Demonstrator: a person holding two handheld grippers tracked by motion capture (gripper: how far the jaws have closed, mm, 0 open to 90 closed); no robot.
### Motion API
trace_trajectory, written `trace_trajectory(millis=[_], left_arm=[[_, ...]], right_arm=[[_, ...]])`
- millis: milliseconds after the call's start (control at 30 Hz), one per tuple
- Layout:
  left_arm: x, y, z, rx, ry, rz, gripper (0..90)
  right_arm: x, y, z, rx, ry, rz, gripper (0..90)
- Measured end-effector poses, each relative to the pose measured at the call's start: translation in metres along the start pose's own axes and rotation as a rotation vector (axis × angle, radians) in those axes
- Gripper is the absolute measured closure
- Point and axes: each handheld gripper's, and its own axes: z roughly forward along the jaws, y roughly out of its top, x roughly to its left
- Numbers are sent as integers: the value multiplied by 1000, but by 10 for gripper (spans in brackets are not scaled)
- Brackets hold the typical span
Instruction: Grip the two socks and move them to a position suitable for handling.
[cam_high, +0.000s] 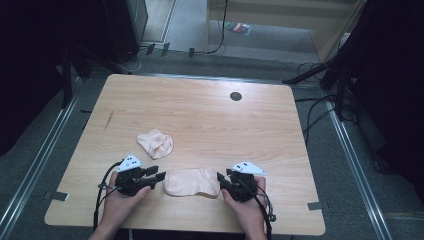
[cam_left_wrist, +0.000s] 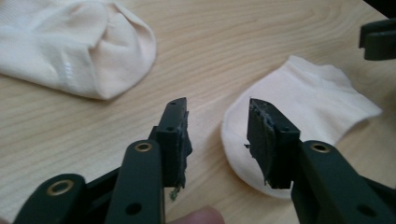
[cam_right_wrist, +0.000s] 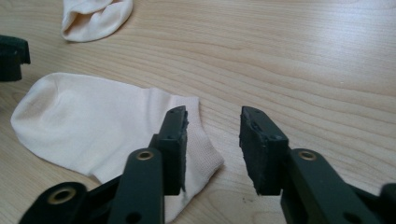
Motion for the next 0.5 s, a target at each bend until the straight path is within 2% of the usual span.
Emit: trace_trajectory(millis=[100,133,200,300,333,367,400,433,500], left_arm=[[-5,-4,7,45,21,2,523],[-6,-5,10,48,29,-3,503],[-9,-8,15,70,45,11,521],[-14,-9,17,77,81,50,665],[-16,-10,17,77,108,67,711],[-16,-10,17,79,117,75,782],[-16,-11,18,83,110,80,852],[-16,-11,18,86,98,83,882],[-15,-10,16,93,89,89,894]], right_arm=[[1,-2,5,23,-4,-10,586],[3,-6,13,58,2,-26,589],[4,-8,16,73,2,-33,603],[9,-11,19,99,-14,-68,703],[10,-11,19,102,-12,-72,752],[11,-11,19,102,2,-78,803],[11,-11,18,103,6,-77,868],[11,-11,17,100,12,-79,881],[12,-10,15,105,25,-78,895]])
